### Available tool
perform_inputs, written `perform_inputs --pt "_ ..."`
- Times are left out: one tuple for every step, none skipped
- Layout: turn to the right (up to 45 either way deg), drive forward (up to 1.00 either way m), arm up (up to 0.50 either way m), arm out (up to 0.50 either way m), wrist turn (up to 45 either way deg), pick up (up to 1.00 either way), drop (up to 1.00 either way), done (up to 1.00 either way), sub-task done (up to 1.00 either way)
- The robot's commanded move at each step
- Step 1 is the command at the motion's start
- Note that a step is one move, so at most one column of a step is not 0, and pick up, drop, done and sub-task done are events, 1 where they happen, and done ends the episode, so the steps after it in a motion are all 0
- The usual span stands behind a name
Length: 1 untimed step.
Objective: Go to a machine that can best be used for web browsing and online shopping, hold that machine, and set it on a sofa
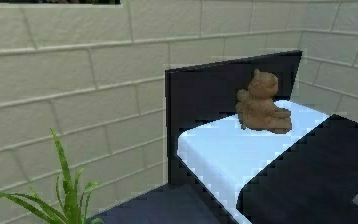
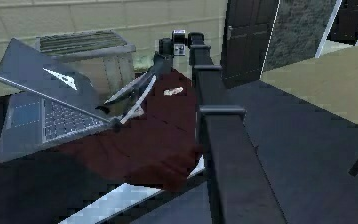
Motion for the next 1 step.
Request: perform_inputs --pt "0.0 0.00 0.00 -0.46 0.0 0.00 0.00 0.00 0.00"
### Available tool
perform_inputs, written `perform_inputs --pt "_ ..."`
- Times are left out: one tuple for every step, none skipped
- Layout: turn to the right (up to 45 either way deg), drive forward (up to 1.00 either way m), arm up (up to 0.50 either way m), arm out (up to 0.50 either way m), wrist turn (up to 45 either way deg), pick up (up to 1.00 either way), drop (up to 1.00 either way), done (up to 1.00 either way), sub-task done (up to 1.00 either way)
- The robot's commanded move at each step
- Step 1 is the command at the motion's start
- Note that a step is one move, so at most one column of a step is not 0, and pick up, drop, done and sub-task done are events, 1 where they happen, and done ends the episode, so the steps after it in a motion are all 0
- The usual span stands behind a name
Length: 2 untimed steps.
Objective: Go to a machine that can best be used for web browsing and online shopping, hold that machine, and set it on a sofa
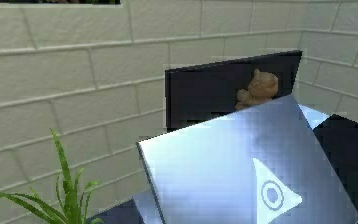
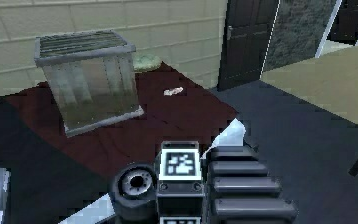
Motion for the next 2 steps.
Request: perform_inputs --pt "45.0 0.00 0.00 0.00 0.0 0.00 0.00 0.00 0.00" --pt "45.0 0.00 0.00 0.00 0.0 0.00 0.00 0.00 0.00"
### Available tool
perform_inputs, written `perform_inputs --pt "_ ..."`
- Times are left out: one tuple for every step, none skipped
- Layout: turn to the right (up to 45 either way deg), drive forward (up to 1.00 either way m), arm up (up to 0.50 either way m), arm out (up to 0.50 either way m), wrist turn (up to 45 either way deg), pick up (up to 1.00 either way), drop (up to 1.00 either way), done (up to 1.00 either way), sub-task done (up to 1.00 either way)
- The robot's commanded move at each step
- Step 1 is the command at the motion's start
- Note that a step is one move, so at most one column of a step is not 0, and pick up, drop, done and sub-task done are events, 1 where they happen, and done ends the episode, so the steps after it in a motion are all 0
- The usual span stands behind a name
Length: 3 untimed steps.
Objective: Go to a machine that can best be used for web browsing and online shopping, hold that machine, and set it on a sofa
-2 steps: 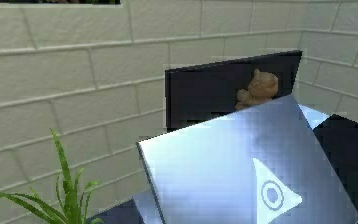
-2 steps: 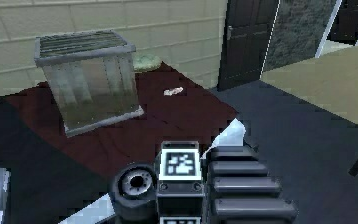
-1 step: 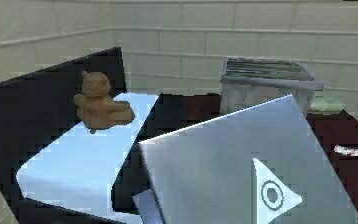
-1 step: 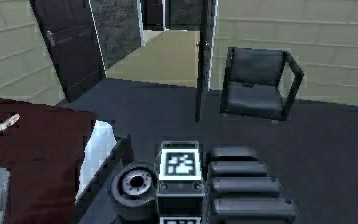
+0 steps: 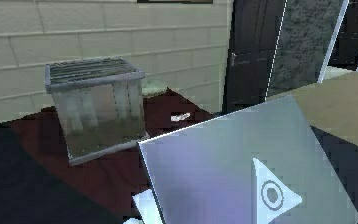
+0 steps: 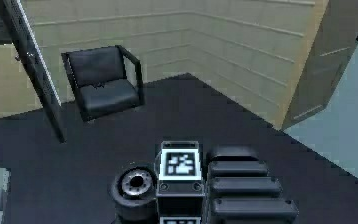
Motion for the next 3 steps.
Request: perform_inputs --pt "45.0 0.00 0.00 0.00 0.0 0.00 0.00 0.00 0.00" --pt "6.0 0.00 0.00 0.00 0.0 0.00 0.00 0.00 0.00" --pt "0.0 1.00 0.00 0.00 0.0 0.00 0.00 0.00 0.00"
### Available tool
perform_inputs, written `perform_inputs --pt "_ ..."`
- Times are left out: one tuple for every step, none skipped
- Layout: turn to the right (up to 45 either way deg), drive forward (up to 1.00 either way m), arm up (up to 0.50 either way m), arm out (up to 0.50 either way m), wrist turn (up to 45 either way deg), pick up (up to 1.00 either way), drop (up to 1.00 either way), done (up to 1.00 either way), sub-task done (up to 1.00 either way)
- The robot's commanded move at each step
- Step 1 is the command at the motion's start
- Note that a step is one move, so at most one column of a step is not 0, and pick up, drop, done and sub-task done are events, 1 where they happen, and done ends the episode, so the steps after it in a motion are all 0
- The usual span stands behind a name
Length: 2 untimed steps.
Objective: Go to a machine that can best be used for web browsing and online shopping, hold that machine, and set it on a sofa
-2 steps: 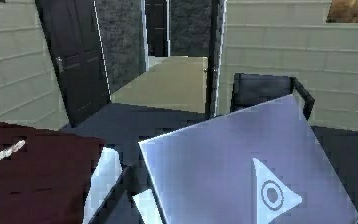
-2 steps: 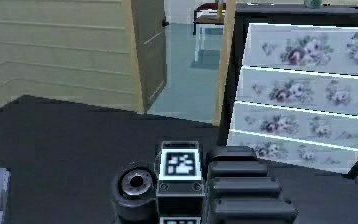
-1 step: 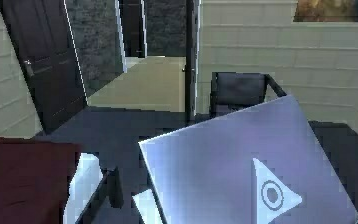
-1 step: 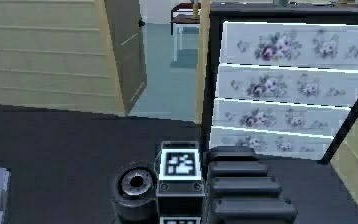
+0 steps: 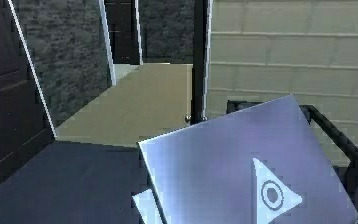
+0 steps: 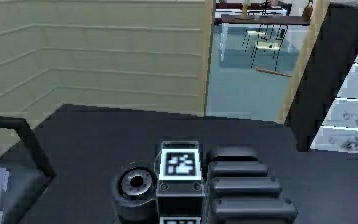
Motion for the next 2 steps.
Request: perform_inputs --pt "6.0 0.00 0.00 0.00 0.0 0.00 0.00 0.00 0.00" --pt "0.0 0.35 0.00 0.00 0.0 0.00 0.00 0.00 0.00"
